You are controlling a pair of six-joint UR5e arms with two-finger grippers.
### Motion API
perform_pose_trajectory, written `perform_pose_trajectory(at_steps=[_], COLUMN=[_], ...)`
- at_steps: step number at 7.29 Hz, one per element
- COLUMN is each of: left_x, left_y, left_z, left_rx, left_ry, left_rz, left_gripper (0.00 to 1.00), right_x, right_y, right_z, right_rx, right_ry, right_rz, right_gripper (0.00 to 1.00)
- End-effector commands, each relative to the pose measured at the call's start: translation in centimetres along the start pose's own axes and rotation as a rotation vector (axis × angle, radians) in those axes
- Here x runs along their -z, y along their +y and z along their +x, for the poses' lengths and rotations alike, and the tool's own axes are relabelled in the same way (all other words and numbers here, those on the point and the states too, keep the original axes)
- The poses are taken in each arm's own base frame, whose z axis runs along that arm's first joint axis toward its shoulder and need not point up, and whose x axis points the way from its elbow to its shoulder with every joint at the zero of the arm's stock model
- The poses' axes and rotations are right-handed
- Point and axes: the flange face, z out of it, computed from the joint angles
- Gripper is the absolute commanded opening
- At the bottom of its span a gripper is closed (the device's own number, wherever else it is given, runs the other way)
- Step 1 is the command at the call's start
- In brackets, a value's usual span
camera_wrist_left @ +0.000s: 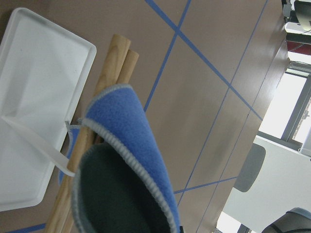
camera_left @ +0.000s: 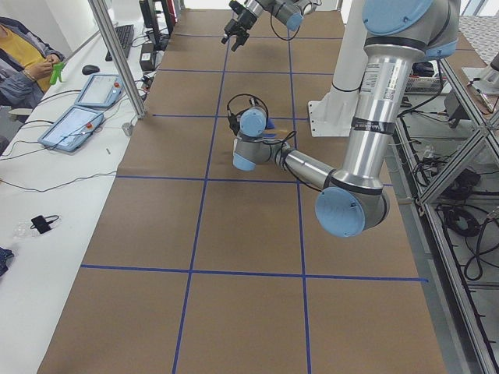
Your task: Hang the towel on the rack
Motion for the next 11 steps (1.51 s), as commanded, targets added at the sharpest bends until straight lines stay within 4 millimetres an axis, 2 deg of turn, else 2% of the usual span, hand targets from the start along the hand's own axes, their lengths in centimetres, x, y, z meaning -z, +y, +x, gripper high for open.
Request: perform_pose_trajectory(at_steps=[1,3,7,8,9,11], left_x=[0.9,2.7,3.4,3.7,3.7,5.0], left_y=[0.1,-0.2,-0.7,-1.0,-1.3,-1.7], left_z=[-1.2,-2.3,-3.8,-4.7,-5.3,-7.1], left_rx=[0.001,-0.015,0.011,0.03,0.041,0.072], left_ry=[-0.006,-0.01,-0.028,-0.04,-0.048,-0.064], left_rz=[0.005,-0.005,0.012,0.02,0.027,0.061], left_gripper=[0.0,0.0,0.0,0.51,0.97,0.98], right_x=[-0.6,-0.8,-1.4,-1.4,-1.2,-0.6], right_y=[-1.7,-3.2,-4.6,-4.9,-5.4,-6.7], right_z=[0.5,0.6,1.1,1.4,1.4,0.9], right_rx=[0.039,0.046,0.077,0.077,0.083,0.074], right_ry=[0.029,0.044,0.072,0.078,0.081,0.079], right_rz=[-0.004,0.003,-0.001,0.004,0.0,-0.008], right_gripper=[1.0,1.0,1.0,1.0,1.0,1.0])
